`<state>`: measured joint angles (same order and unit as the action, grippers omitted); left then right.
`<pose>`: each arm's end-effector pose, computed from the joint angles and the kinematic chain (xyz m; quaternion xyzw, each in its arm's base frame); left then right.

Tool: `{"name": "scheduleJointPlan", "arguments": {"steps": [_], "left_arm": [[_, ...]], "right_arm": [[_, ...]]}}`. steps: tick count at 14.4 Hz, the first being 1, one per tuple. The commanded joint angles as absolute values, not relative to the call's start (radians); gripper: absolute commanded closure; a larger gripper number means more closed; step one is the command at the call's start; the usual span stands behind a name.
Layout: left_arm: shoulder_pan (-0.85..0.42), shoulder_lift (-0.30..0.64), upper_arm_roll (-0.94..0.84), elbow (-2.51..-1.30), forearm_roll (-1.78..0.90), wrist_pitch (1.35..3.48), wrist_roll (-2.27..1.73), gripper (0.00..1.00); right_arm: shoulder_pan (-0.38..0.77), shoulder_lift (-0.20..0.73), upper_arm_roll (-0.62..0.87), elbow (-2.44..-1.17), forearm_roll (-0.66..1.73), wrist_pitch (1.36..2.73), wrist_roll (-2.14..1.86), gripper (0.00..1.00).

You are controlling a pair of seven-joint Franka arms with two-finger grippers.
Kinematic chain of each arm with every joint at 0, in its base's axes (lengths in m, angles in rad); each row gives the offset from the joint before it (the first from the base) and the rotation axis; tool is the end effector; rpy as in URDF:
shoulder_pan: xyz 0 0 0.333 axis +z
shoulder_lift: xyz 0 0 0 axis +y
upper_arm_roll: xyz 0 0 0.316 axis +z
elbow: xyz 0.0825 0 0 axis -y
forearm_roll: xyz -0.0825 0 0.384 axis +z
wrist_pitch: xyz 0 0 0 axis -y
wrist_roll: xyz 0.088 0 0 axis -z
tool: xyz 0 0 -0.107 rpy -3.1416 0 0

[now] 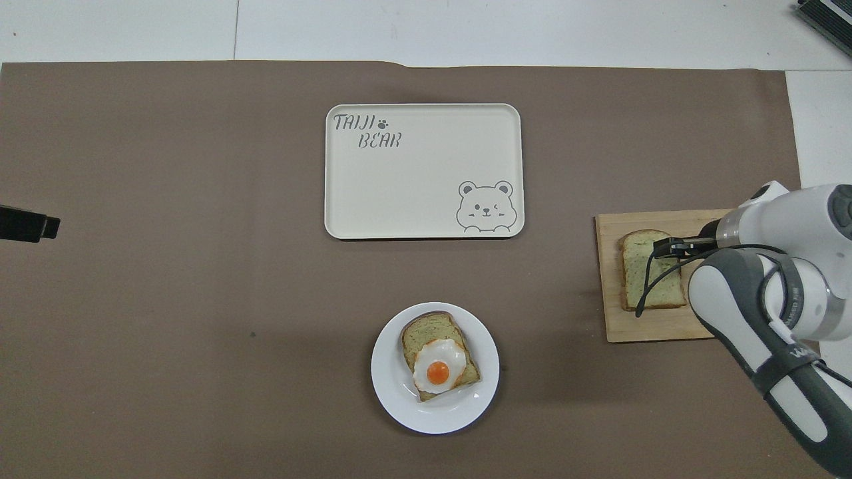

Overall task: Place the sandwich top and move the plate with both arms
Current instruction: 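Reach the right gripper down to the toast slice on the board, then grasp the toast slice with the right gripper and lift it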

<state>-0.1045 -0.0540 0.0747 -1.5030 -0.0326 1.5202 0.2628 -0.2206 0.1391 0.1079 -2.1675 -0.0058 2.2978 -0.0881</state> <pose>0.5316 -0.0181 0.6811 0.9883 -0.1470 0.0374 0.0140 0.5490 -0.0628 0.3306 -0.9999 0.0109 0.0034 0.0057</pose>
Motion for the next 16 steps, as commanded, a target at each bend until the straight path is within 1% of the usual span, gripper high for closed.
{"name": "scheduleJointPlan", "arguments": {"steps": [1,3,4,5,6,8,14,16], "left_arm": [[-0.123,-0.064,0.091,-1.5,-0.035,1.503,0.25,0.0],[-0.123,-0.064,0.089,-1.5,-0.035,1.503,0.25,0.0],[-0.123,-0.064,0.09,-1.5,-0.035,1.502,0.25,0.0],[-0.123,-0.064,0.089,-1.5,-0.035,1.502,0.25,0.0],[-0.123,-0.064,0.09,-1.5,-0.035,1.502,0.25,0.0],[-0.123,-0.064,0.09,-1.5,-0.035,1.502,0.25,0.0],[-0.123,-0.064,0.091,-1.5,-0.035,1.503,0.25,0.0],[-0.123,-0.064,0.09,-1.5,-0.035,1.502,0.25,0.0]], "right_arm": [[-0.253,0.132,0.117,-2.215,0.021,2.33,-0.143,0.41],[-0.256,0.143,0.117,-2.264,0.023,2.403,-0.153,0.49],[-0.258,0.153,0.117,-2.279,0.023,2.434,-0.155,0.65],[-0.256,0.156,0.117,-2.279,0.021,2.43,-0.153,0.93],[-0.256,0.156,0.117,-2.275,0.021,2.425,-0.15,1.0],[-0.258,0.15,0.118,-2.257,0.021,2.408,-0.152,1.0],[-0.246,0.103,0.121,-2.08,0.025,2.088,-0.153,1.0],[-0.241,0.077,0.123,-2.06,0.078,2.019,-0.155,1.0]]}}
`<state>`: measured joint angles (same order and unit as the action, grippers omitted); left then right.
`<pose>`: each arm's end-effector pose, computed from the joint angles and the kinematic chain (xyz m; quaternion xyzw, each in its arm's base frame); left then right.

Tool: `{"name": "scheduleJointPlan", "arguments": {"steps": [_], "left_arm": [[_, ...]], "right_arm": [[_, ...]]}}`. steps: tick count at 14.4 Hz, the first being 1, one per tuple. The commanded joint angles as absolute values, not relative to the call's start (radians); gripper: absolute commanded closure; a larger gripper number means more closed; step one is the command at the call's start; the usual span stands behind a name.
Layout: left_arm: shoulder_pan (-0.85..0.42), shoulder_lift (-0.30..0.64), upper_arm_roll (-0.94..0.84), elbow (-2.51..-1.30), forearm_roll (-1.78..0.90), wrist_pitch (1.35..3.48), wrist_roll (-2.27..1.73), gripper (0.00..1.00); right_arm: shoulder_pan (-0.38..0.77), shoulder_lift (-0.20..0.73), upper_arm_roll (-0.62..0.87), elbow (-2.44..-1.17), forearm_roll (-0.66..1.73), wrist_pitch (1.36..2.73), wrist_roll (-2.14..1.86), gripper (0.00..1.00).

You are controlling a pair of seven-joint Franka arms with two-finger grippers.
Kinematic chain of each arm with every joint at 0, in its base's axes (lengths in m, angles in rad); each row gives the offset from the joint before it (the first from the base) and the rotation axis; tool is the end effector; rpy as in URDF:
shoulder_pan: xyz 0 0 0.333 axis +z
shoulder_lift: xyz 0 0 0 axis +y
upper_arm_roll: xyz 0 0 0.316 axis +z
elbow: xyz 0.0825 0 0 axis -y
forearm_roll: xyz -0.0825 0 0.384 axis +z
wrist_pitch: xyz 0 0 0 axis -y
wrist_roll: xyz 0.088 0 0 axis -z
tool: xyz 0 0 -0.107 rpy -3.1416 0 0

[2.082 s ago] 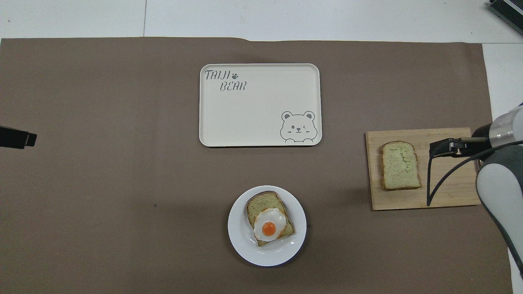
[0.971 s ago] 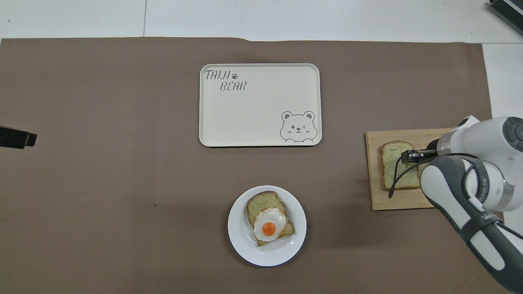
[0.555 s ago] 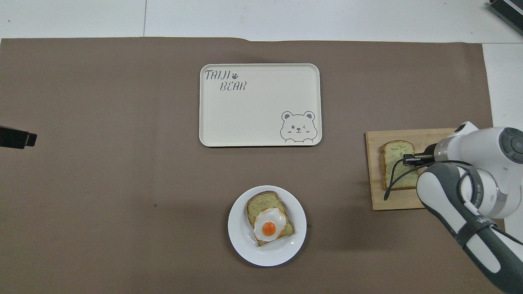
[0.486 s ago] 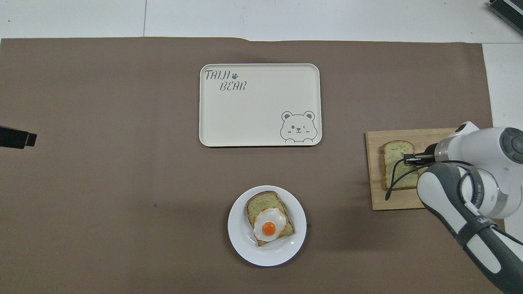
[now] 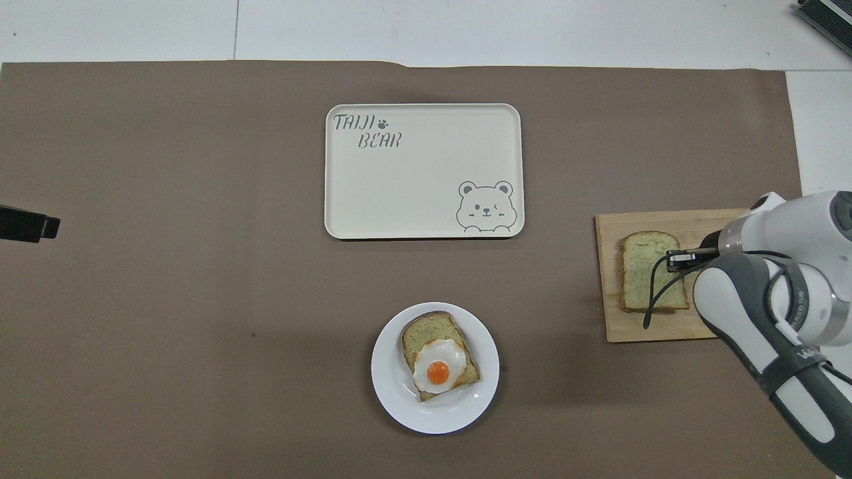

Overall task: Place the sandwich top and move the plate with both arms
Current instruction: 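Grasp the toast slice with the right gripper and lift it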

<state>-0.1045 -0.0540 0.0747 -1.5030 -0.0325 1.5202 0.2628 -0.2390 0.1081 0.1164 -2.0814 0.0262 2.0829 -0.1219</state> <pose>0.5316 -0.0181 0.6811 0.9883 -0.1470 0.0374 0.0140 0.5488 -0.0671 0.3674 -0.9984 0.0074 0.0504 0.0237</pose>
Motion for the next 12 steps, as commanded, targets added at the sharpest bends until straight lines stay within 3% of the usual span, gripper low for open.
{"name": "scheduleJointPlan", "arguments": {"steps": [1,8,12], "left_arm": [[-0.123,-0.064,0.089,-1.5,-0.035,1.503,0.25,0.0],[-0.123,-0.064,0.09,-1.5,-0.035,1.503,0.25,0.0],[-0.123,-0.064,0.09,-1.5,-0.035,1.503,0.25,0.0]], "right_arm": [[-0.238,0.068,0.124,-2.065,0.119,2.007,-0.158,1.0],[-0.034,0.051,0.129,-2.088,0.214,2.019,-0.12,1.0],[0.144,0.046,0.129,-2.091,0.274,2.04,0.056,1.0]]}}
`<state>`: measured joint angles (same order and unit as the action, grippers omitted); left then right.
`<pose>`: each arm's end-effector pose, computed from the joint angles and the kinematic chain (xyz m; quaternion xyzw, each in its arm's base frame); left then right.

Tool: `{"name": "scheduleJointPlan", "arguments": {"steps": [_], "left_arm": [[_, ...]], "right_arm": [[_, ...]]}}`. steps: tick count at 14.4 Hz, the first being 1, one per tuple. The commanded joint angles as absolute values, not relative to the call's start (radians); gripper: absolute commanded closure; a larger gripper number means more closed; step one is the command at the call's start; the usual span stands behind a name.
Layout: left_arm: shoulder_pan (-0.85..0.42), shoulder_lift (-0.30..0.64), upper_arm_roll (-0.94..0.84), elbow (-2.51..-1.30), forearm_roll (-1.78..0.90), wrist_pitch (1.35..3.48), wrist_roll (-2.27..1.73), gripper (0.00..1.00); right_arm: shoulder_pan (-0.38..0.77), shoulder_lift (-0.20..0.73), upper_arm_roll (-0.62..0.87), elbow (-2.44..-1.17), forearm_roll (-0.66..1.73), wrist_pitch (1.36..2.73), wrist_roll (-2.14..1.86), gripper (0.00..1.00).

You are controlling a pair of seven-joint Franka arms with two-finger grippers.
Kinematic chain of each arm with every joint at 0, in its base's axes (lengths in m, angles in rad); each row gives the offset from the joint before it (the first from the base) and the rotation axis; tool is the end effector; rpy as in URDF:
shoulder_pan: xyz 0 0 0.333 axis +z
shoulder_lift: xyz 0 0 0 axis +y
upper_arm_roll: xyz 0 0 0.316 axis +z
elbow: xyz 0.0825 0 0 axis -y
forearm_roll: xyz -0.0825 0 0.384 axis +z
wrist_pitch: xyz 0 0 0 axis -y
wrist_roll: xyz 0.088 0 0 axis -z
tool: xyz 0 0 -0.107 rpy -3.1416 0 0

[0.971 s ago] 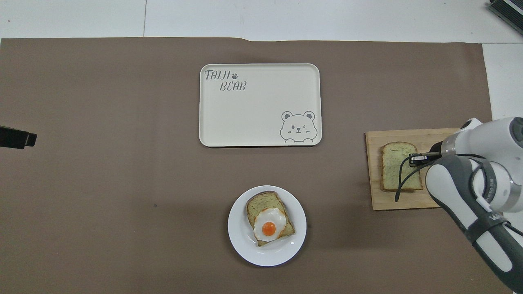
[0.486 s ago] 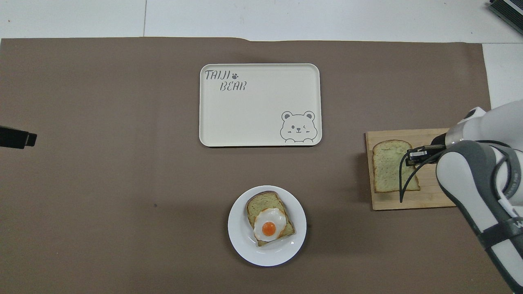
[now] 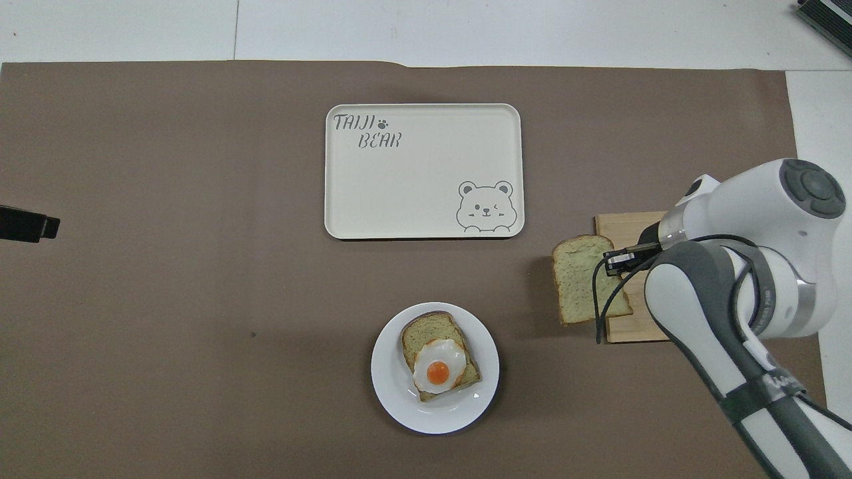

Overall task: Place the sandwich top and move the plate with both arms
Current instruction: 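Carry the toast with the right gripper onto the egg toast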

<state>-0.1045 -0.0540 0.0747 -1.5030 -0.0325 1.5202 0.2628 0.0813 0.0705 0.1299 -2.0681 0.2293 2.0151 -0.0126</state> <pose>0.5316 -0.0181 0.6811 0.9883 -0.1470 0.0374 0.0140 0.5328 0.1272 0.3902 -0.9911 -0.0557 0.0713 0.0980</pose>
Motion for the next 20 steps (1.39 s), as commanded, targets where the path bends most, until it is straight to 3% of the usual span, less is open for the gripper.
{"name": "scheduleJointPlan", "arguments": {"steps": [1,8,15,16,17,18,20], "left_arm": [[-0.123,-0.064,0.091,-1.5,-0.035,1.502,0.25,0.0],[-0.123,-0.064,0.091,-1.5,-0.035,1.503,0.25,0.0],[-0.123,-0.064,0.089,-1.5,-0.035,1.503,0.25,0.0],[-0.123,-0.064,0.09,-1.5,-0.035,1.503,0.25,0.0],[-0.123,-0.064,0.091,-1.5,-0.035,1.502,0.25,0.0],[-0.123,-0.064,0.091,-1.5,-0.035,1.503,0.25,0.0],[-0.123,-0.064,0.09,-1.5,-0.035,1.503,0.25,0.0]], "right_arm": [[0.193,0.054,0.129,-2.098,0.302,2.071,0.098,1.0],[0.406,0.011,0.129,-2.161,0.341,2.069,0.149,1.0],[0.465,0.034,0.129,-2.253,0.341,2.104,0.071,1.0],[0.465,0.04,0.129,-2.246,0.341,2.12,0.074,0.85],[0.463,0.047,0.129,-2.237,0.339,2.112,0.078,0.08],[0.456,0.046,0.126,-2.22,0.339,2.105,0.078,0.0],[0.427,0.038,0.121,-2.163,0.339,2.034,0.078,0.0]]}}
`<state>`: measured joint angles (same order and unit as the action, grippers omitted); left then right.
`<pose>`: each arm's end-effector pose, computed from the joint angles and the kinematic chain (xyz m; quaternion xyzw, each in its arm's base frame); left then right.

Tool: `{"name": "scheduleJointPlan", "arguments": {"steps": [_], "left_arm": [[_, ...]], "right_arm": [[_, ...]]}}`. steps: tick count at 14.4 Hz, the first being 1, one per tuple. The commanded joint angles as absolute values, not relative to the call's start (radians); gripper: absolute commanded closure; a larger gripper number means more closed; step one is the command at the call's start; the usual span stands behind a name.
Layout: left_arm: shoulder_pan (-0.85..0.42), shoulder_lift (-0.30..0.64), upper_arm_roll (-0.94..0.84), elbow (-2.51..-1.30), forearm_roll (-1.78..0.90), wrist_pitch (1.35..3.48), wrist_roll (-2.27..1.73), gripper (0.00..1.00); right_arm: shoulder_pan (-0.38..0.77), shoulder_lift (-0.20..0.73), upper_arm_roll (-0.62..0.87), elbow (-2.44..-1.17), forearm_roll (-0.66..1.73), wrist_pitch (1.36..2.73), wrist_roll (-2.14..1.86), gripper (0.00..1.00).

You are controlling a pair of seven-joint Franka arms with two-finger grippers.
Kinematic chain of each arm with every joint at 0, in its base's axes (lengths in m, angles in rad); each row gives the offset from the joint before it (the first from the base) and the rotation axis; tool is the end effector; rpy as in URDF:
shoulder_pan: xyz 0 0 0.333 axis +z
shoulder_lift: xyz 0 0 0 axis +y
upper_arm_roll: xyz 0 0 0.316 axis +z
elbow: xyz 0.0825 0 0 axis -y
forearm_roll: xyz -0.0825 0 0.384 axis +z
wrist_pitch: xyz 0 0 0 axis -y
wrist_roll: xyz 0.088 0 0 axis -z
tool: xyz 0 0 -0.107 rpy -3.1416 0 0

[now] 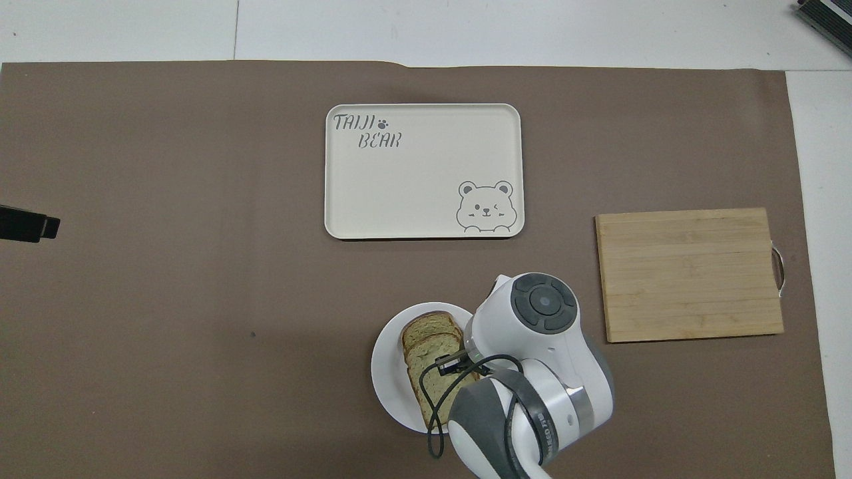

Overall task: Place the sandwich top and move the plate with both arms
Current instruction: 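Carry the toast with the right gripper onto the egg toast, then release the toast and raise the right gripper away from the plate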

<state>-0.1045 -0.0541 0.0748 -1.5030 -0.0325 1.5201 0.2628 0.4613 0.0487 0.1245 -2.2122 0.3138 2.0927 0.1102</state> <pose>0.5315 -0.0181 0.6811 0.9883 -0.1470 0.0374 0.0140 0.4224 0.2982 0.3457 -0.9771 -0.1455 0.1229 0.0952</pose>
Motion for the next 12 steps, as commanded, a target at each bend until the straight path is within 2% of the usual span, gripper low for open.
{"name": "scheduleJointPlan", "arguments": {"steps": [1,5,9,12], "left_arm": [[-0.123,-0.064,0.091,-1.5,-0.035,1.503,0.25,0.0],[-0.123,-0.064,0.089,-1.5,-0.037,1.499,0.242,0.0],[-0.138,-0.066,0.077,-1.502,-0.037,1.49,0.245,0.0],[-0.14,-0.109,0.054,-1.577,-0.107,1.5,0.242,0.0]], "right_arm": [[0.402,0.038,0.121,-2.125,0.337,1.995,0.078,0.0],[0.309,0.038,0.121,-1.998,0.325,1.913,0.069,0.0],[0.218,0.054,0.12,-1.924,0.322,1.931,0.068,0.0],[0.111,0.054,0.12,-1.849,0.315,1.925,0.049,0.0]]}}
